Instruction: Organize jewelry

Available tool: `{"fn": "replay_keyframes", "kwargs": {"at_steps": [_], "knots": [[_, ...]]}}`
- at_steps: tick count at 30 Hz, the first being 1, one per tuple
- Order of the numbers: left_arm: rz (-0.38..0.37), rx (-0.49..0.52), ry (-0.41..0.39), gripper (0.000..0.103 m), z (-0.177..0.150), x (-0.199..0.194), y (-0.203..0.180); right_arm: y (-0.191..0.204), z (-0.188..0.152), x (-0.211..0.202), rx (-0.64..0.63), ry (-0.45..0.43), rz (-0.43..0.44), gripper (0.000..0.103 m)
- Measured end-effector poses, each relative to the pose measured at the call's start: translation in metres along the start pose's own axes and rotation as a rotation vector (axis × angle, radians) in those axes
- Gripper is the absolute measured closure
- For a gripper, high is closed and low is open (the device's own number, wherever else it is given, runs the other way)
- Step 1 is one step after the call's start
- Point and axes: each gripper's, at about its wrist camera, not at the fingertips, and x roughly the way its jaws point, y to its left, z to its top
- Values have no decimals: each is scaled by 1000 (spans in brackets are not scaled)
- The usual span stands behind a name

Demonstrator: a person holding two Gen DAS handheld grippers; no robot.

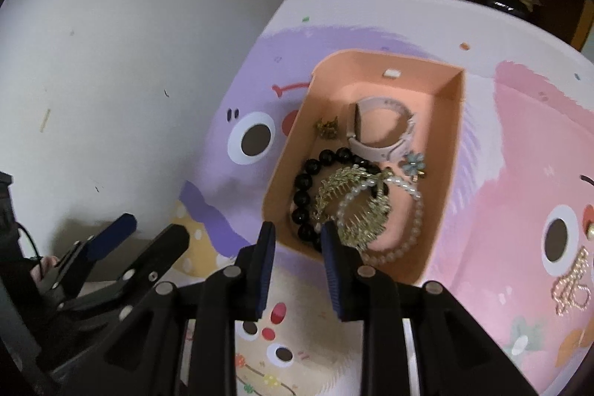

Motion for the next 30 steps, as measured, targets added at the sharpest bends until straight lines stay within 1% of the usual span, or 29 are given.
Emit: {"fn": "replay_keyframes", "kwargs": {"at_steps": [4, 9, 14, 19, 21, 25, 30], "knots": [[-18, 24, -16, 22, -1, -16, -12, -9, -11, -36, 9, -62, 1, 77], [-59, 72, -36, 22, -3, -37, -39, -21, -22, -79, -19, -121, -51, 77], [-116, 155, -50, 22, -4, -56, -82, -46, -35, -131, -35, -181, -108, 77], [-178, 228, -59, 22, -4, -71, -128, -82, -50, -186, -35, -243, -198, 77], [-197, 256, -65, 22, -4, -77, -147, -95, -55, -202, -27, -255, -221, 77], [-221, 319, -75, 21, -7, -85, -182, -121, -66, -226, -11, -278, -270, 77], [-241, 387, -57, 21, -12, -79, -221, -150, -72, -237, 1, -280, -337, 77]]}}
